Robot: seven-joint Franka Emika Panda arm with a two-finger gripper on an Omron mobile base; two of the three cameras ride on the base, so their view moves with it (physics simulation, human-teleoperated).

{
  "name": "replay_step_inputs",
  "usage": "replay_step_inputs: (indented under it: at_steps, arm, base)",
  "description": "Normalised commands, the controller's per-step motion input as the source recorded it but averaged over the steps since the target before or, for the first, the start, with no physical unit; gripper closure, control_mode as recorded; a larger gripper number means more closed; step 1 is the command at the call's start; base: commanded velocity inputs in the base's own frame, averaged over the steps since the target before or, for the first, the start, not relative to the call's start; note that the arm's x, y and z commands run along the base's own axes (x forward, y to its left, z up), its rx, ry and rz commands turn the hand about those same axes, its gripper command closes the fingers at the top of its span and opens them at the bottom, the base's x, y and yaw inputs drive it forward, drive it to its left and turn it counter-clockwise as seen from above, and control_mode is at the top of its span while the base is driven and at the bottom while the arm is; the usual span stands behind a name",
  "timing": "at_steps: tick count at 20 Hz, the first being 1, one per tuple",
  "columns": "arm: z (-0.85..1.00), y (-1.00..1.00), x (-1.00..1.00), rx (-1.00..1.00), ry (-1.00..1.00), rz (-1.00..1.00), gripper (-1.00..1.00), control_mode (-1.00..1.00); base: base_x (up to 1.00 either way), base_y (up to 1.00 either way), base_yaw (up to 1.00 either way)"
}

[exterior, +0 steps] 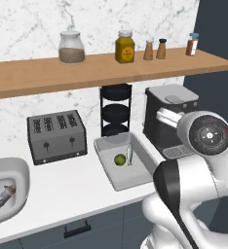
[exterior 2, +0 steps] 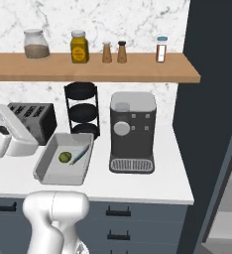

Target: Place one lime and one fish in each tupperware on the nearby counter, to pack two identical lunches.

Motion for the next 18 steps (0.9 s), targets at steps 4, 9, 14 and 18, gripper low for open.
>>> replay_step_inputs:
  at_steps: [4,9,14,18]
  arm:
    - [-0.58,0.02,0.14,-0.02,0.09,0.04,-1.0,-1.0]
    - [-1.0,-0.06,0.5,-0.18,-0.38,0.22,-1.0,-1.0]
    - [-1.0,-0.42,0.36,-0.18,-0.33,0.11,-1.0,-1.0]
    - [-1.0,-0.3,0.8,-0.04,0.12,0.72,-1.0,-1.0]
  base:
    - [0.0,0.0,0.0]
    - [0.0,0.0,0.0]
    - [0.0,0.0,0.0]
    - [0.0,0.0,0.0]
